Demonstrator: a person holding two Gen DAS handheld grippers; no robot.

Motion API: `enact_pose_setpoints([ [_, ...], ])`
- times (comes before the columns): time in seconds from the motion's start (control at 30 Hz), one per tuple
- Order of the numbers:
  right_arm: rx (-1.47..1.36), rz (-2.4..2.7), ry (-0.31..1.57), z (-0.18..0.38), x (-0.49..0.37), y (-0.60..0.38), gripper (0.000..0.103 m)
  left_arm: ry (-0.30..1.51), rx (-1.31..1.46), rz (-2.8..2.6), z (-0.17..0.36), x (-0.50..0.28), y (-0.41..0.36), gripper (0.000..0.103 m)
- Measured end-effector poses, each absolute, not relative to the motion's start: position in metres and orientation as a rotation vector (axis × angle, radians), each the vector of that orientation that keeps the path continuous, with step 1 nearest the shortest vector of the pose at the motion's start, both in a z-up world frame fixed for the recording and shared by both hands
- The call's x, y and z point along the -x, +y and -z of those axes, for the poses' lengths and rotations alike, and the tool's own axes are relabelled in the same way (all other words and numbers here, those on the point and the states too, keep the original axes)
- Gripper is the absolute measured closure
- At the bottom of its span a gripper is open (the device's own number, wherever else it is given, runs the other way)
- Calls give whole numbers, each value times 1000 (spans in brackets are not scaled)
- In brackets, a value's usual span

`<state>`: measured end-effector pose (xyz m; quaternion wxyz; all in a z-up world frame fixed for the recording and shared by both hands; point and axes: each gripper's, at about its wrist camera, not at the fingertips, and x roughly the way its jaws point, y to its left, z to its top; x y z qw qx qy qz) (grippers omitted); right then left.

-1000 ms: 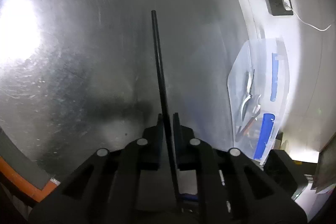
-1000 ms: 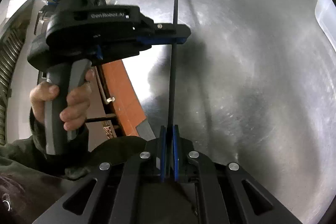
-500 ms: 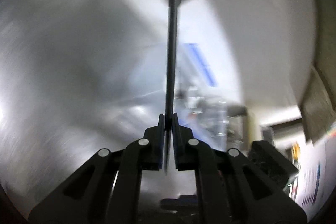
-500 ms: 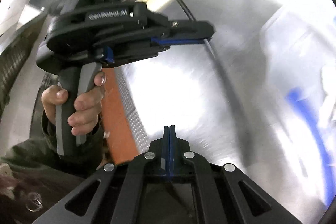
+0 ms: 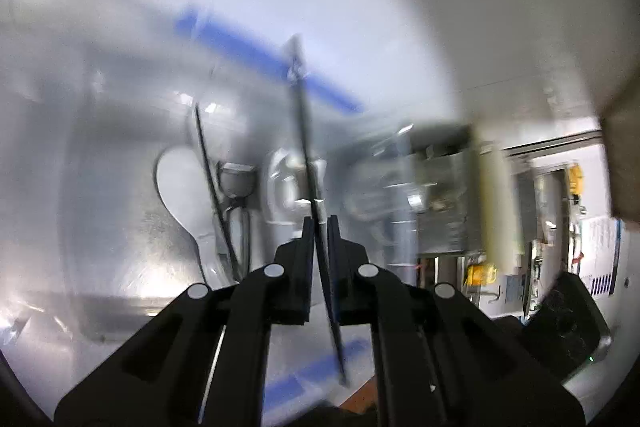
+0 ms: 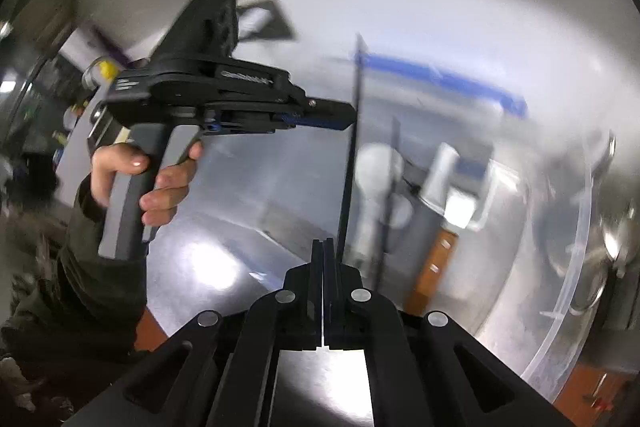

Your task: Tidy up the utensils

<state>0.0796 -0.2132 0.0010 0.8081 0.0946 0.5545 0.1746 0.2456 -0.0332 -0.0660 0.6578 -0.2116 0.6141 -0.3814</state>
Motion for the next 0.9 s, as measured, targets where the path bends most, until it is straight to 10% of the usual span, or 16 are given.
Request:
enact_pose_setpoints([
  [0.27, -325, -314, 1272, 47, -113, -247, 100, 1647, 296, 693, 159, -274, -84, 97],
  [0.57, -64, -102, 1178, 41, -101, -207, 100, 1313, 12, 646, 62, -213, -68, 96],
  [0.8, 34, 20, 960, 0, -34, -164, 100, 1036, -83, 480, 7, -121, -22, 50],
  [0.9, 54, 66, 883, -13, -7, -152, 67, 966, -101, 412, -3, -90, -12, 38],
])
